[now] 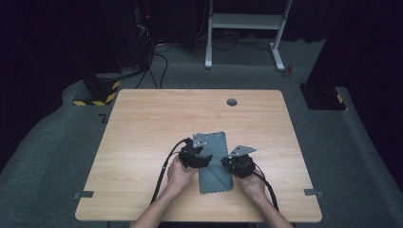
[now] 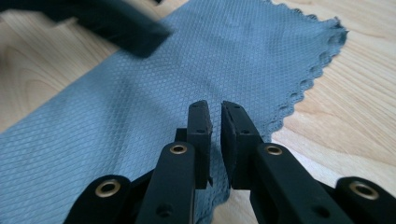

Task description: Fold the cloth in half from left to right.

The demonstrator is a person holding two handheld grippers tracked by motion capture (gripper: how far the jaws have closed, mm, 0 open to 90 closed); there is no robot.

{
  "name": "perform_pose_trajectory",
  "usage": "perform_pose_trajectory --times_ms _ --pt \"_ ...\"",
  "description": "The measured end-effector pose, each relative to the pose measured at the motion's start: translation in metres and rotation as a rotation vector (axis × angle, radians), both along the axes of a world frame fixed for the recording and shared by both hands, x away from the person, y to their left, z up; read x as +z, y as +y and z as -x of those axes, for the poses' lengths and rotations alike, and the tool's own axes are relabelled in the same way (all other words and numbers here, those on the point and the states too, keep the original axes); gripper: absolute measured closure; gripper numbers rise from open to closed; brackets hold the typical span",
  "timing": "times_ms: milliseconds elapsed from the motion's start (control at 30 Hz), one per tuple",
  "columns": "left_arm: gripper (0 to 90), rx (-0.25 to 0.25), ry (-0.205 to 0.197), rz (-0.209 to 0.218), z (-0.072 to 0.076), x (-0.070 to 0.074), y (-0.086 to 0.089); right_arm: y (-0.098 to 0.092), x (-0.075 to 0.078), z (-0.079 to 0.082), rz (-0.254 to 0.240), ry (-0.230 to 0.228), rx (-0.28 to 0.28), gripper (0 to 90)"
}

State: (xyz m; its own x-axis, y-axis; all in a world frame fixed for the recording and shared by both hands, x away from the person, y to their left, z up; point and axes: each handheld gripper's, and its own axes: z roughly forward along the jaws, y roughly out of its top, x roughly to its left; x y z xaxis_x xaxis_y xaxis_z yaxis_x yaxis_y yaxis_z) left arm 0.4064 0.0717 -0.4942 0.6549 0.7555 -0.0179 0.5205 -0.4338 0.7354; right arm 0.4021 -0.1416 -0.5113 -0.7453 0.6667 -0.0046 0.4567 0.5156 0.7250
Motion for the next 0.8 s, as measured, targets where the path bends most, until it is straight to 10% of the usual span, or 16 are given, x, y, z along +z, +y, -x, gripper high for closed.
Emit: perform_pose_trajectory --times_ms 500,800 --pt "40.9 0.006 -0.014 -0.067 0.047 -0.023 0.011 -0.004 -0.005 -0.013 0.064 -0.010 0.012 82.4" --pt "42.5 0.029 -0.028 -0.037 0.074 -0.025 0.023 -0.004 -0.004 -0.012 0.084 -0.024 -0.005 78.8"
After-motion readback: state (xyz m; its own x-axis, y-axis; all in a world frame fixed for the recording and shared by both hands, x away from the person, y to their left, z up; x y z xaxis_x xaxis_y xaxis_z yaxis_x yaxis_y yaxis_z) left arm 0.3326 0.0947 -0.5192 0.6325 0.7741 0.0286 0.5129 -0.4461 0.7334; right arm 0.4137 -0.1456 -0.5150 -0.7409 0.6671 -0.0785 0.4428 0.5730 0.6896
